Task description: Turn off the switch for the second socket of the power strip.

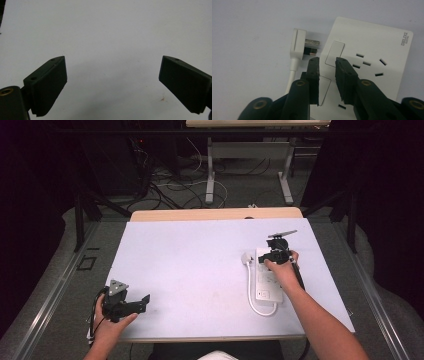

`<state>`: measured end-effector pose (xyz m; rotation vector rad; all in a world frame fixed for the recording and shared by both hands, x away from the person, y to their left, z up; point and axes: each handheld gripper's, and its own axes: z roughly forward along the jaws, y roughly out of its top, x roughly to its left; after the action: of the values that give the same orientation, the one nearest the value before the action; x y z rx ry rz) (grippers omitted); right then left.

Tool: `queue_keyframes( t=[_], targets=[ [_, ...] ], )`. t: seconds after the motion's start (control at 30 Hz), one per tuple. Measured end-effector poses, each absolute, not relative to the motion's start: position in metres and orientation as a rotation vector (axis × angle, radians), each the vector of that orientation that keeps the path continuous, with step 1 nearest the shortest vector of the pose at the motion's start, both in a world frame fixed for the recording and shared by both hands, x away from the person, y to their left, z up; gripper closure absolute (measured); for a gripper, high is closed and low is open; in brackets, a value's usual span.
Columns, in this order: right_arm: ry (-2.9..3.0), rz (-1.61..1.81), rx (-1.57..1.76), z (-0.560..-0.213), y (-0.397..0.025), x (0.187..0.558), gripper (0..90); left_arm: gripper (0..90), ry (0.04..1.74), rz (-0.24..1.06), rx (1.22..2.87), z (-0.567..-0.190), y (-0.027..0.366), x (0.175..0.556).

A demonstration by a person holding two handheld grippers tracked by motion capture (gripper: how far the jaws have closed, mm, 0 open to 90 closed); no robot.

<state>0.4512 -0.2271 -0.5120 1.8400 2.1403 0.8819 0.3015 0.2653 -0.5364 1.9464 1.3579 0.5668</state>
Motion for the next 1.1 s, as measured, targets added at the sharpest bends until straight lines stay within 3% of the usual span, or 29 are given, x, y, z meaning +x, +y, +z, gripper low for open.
queue_keyframes(
  t=[1.1],
  targets=[
    [2.11, 0.982, 1.908, -0.495, -0.242, 0.441, 28.8, 8.0, 1.361, 0.562, 1.933, -0.538, 0.265, 0.303]
  ],
)
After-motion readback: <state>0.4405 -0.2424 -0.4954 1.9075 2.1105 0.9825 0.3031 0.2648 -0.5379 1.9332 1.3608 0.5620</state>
